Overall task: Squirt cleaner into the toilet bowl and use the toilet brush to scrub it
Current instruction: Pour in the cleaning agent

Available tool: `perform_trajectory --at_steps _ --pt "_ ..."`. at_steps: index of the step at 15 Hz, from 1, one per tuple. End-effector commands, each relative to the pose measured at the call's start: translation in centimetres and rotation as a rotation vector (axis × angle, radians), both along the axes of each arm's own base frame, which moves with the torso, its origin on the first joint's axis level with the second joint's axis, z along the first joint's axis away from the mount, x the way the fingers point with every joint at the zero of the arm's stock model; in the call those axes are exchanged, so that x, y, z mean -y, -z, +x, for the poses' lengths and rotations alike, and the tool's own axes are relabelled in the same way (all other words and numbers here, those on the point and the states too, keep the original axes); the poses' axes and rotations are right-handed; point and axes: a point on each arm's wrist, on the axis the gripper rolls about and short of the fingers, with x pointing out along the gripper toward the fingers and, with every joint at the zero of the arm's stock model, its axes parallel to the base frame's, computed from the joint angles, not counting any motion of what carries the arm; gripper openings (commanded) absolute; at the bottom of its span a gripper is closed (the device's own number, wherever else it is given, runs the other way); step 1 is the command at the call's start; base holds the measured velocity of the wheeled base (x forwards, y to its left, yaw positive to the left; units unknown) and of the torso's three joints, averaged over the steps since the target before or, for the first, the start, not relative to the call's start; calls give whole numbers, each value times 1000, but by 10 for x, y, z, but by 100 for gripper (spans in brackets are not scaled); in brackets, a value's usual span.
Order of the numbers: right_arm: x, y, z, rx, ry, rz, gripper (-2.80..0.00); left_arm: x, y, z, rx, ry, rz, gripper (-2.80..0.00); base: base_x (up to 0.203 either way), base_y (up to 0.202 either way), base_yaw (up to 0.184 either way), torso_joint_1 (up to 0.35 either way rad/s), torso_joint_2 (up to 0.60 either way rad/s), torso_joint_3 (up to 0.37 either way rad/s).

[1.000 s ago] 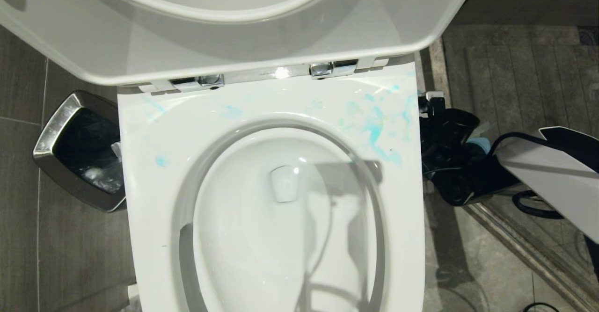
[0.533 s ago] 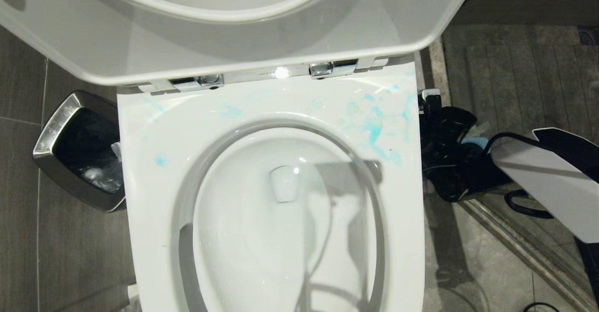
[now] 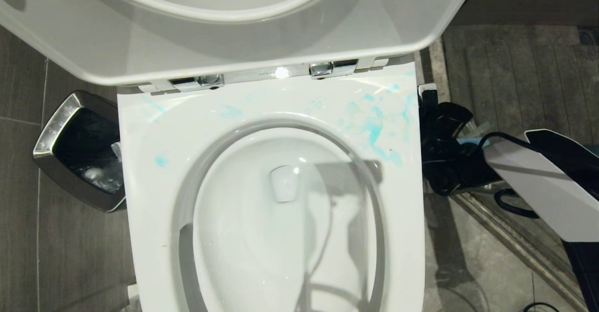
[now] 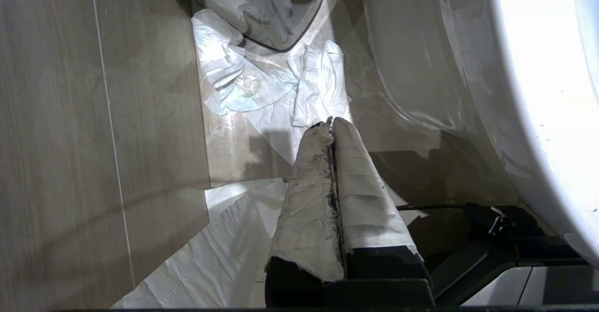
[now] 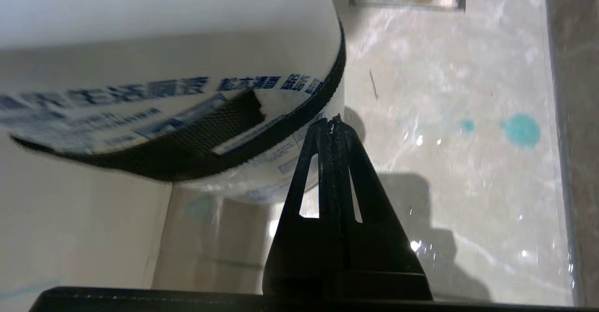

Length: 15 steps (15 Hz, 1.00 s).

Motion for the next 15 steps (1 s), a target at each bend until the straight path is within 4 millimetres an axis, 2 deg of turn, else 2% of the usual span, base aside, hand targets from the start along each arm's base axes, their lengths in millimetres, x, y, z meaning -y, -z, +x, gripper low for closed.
perform_trajectory --at_steps 1,15 --pt "-1 0 5 27 -1 -13 -280 0 0 0 -1 -2 0 -280 0 0 0 0 0 0" --pt "-9 -16 23 91 -18 -10 -280 0 0 0 -1 0 0 -280 0 0 0 0 0 0"
